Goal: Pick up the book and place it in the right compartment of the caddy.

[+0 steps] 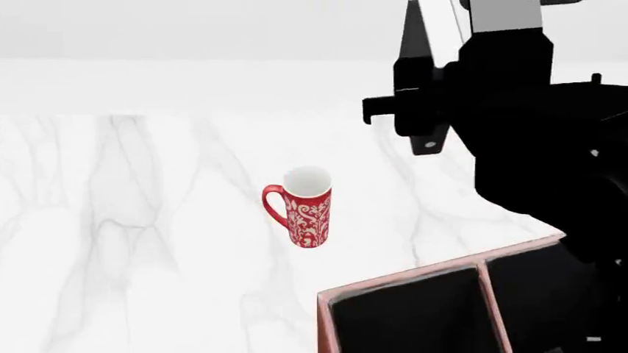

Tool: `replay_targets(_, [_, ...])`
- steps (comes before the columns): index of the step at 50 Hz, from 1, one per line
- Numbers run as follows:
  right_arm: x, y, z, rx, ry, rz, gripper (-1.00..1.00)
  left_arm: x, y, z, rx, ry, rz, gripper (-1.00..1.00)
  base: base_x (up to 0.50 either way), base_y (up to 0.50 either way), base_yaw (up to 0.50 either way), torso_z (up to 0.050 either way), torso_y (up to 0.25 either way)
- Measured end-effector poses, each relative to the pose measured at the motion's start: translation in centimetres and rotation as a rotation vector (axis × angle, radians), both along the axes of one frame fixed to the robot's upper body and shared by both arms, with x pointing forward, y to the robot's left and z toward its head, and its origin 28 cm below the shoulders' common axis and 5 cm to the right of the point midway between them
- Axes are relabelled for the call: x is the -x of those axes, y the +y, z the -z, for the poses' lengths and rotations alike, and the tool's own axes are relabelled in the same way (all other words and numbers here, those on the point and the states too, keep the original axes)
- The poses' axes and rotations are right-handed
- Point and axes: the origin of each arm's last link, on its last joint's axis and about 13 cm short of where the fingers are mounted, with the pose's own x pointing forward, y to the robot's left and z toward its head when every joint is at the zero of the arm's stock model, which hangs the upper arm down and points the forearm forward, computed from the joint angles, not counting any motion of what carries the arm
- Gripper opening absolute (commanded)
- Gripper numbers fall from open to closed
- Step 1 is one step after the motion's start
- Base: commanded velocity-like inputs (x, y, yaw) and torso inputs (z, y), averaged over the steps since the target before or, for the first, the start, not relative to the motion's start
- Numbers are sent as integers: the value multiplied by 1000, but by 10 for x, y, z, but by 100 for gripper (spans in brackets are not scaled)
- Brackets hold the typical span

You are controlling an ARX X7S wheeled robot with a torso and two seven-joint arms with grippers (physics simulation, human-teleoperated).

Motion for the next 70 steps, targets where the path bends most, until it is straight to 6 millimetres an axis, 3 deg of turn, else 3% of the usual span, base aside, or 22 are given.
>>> replay_targets(12, [-5,-40,9,-4,14,186,-100,-1,0,0,0,2,3,100,0,0,0,0,2])
replay_targets(29, [5,-83,13,-8,24,365,-100,-3,0,0,2,3,9,100,0,0,0,0,2])
replay_targets(46, [24,-109,12,-15,31,504,-100,-4,0,3,7,9,14,100,0,0,0,0,1])
replay_targets(70, [50,-134,-7,0,15,661,-100,-4,0,5,11,13,15,100,0,0,0,1,2])
